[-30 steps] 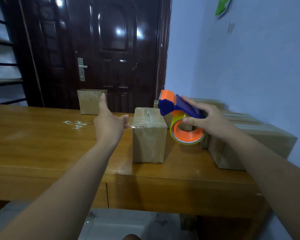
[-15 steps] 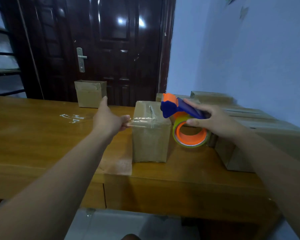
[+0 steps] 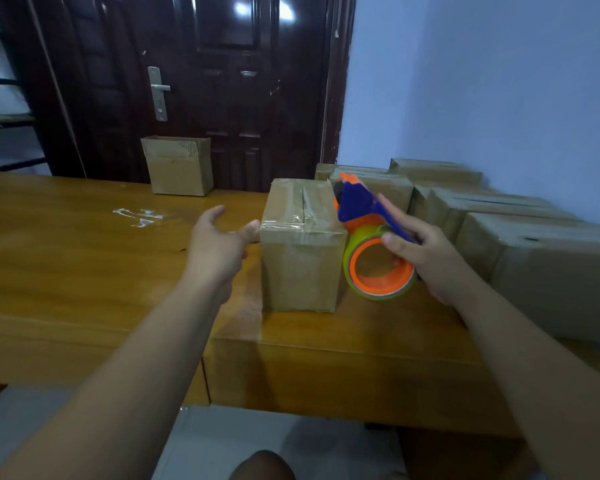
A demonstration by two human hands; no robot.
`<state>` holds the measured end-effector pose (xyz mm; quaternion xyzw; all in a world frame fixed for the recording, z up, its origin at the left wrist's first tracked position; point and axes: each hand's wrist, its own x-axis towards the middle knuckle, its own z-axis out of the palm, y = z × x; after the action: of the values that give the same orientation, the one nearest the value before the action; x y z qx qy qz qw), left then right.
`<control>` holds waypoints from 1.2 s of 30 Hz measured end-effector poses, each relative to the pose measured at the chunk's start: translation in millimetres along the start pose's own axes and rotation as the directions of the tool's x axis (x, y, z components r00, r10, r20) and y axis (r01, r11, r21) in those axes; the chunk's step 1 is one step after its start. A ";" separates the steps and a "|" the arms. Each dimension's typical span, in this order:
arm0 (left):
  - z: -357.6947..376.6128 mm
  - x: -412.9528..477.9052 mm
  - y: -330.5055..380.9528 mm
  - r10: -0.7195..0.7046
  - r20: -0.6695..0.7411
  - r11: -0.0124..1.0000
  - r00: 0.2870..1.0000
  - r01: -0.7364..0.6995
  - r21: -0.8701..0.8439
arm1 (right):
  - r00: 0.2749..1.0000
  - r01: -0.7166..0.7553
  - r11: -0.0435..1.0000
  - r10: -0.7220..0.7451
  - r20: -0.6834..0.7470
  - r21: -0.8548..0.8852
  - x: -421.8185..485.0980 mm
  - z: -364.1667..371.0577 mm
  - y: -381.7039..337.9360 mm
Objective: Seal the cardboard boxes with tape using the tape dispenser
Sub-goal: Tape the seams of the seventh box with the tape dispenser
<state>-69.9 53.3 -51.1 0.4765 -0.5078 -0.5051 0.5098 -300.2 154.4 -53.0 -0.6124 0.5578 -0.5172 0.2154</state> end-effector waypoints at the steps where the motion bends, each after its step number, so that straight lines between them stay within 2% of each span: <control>1: 2.4 -1.6 -1.0 0.010 -0.012 1.000 1.000 -0.009 0.018 | 1.000 -0.006 1.000 0.006 -0.005 0.004 0.0 0.3 -1.0; 3: 6.6 -2.4 -2.2 -0.032 0.015 0.999 0.999 0.032 -0.008 | 1.000 -0.018 1.000 0.018 -0.010 -0.002 0.9 0.3 -2.1; 6: 10.4 -3.0 -6.2 -0.236 0.091 0.939 0.967 0.252 -0.233 | 0.999 -0.036 0.999 0.036 -0.020 -0.015 2.0 2.2 -3.4; 7: 10.3 -6.1 -10.0 -0.238 0.092 0.936 0.967 0.253 -0.243 | 0.999 -0.035 0.999 0.035 -0.027 -0.002 2.2 3.9 -4.1; 10: 7.5 -20.8 -25.2 0.011 0.042 0.995 0.999 -0.007 -0.096 | 0.999 -0.033 0.998 0.035 -0.040 0.058 1.2 15.2 -7.4; 12: 2.6 -28.1 -35.5 0.170 0.075 0.985 0.983 -0.170 -0.002 | 0.998 -0.040 0.995 0.045 -0.050 0.093 1.4 22.8 -7.2; 15: -9.9 -31.3 -44.0 0.237 0.170 0.964 0.957 -0.253 0.084 | 0.995 -0.061 0.990 0.070 -0.067 0.125 2.6 29.1 -7.9; 17: -18.5 -29.8 -41.8 0.282 0.185 0.926 0.941 -0.318 0.204 | 0.996 -0.056 0.987 0.067 -0.063 0.153 2.3 32.6 -10.9; 19: -23.3 -28.7 -29.7 0.399 0.122 0.801 0.909 -0.410 0.437 | 0.998 -0.047 0.983 0.056 -0.042 0.179 1.2 38.4 -14.1; 20: -23.0 -28.3 -21.8 0.505 0.131 0.673 0.853 -0.484 0.560 | 0.998 -0.046 0.982 0.053 -0.031 0.182 0.7 41.5 -15.7; 22: -19.6 -26.9 -5.8 0.674 0.306 0.265 0.672 -0.607 0.749 | 0.999 -0.048 0.985 0.051 -0.016 0.168 0.5 47.6 -18.8; 23: -17.8 -24.1 0.9 0.663 0.423 0.076 0.618 -0.618 0.782 | 0.999 -0.050 0.986 0.052 -0.011 0.161 1.0 49.9 -19.8; 24: -17.6 -19.2 4.7 0.611 0.507 -0.036 0.608 -0.619 0.785 | 0.999 -0.052 0.986 0.054 -0.008 0.158 1.5 51.4 -20.6; 26: -20.9 -9.1 9.9 0.518 0.584 -0.098 0.625 -0.635 0.766 | 0.998 -0.055 0.987 0.057 -0.008 0.152 2.4 52.4 -22.1; 28: -27.8 -2.2 11.4 0.497 0.618 -0.082 0.609 -0.676 0.732 | 0.998 -0.061 0.989 0.061 0.004 0.132 4.0 51.1 -23.2; 33: -34.7 8.0 6.4 0.541 0.650 -0.037 0.534 -0.756 0.653 | 1.000 -0.018 0.999 0.017 0.017 0.037 7.2 42.2 -33.8; 36: -35.8 8.9 0.8 0.605 0.646 -0.088 0.466 -0.767 0.636 | 0.999 0.041 0.998 -0.041 0.024 -0.036 7.2 34.1 -43.9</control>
<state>-34.3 43.5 -51.0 0.2928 -0.8917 0.1553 0.3083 -251.3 149.8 -26.0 -0.6337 0.5518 -0.5039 0.2001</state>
